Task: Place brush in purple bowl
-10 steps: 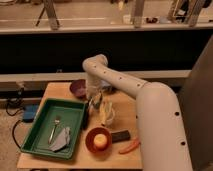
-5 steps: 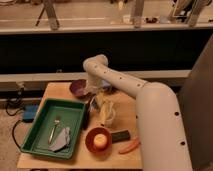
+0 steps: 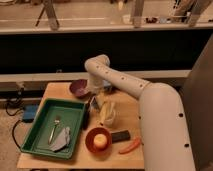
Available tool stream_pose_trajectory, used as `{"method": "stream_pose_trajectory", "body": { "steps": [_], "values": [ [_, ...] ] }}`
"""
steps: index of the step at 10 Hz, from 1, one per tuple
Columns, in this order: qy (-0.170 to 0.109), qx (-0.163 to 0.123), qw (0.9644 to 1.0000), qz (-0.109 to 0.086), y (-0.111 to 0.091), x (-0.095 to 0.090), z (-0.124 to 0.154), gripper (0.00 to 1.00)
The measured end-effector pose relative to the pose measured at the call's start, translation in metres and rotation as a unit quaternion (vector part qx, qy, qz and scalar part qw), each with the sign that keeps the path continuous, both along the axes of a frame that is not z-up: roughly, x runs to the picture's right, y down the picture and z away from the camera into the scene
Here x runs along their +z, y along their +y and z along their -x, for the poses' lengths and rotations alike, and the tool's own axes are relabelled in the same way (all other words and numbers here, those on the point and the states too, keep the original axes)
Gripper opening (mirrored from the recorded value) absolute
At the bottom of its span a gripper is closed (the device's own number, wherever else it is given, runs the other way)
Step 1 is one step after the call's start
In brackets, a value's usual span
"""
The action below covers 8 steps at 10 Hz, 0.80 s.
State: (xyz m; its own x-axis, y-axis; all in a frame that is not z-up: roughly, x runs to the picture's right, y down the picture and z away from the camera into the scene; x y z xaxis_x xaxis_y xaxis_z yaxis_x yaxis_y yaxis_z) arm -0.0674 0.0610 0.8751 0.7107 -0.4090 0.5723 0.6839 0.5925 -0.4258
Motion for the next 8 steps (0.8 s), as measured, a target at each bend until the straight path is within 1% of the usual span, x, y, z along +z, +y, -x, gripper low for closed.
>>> {"method": "stream_pose_trajectory", "body": {
  "steps": [2,3,8],
  "values": [
    [0.0,0.0,1.0,0.001,0.0023,0.0018,0.0017,0.79],
    [0.0,-0.001,1.0,0.001,0.0038,0.0029,0.0024,0.74],
    [0.002,-0.001,1.0,0.002,0.0082,0.0074,0.0024,0.24]
  ]
}}
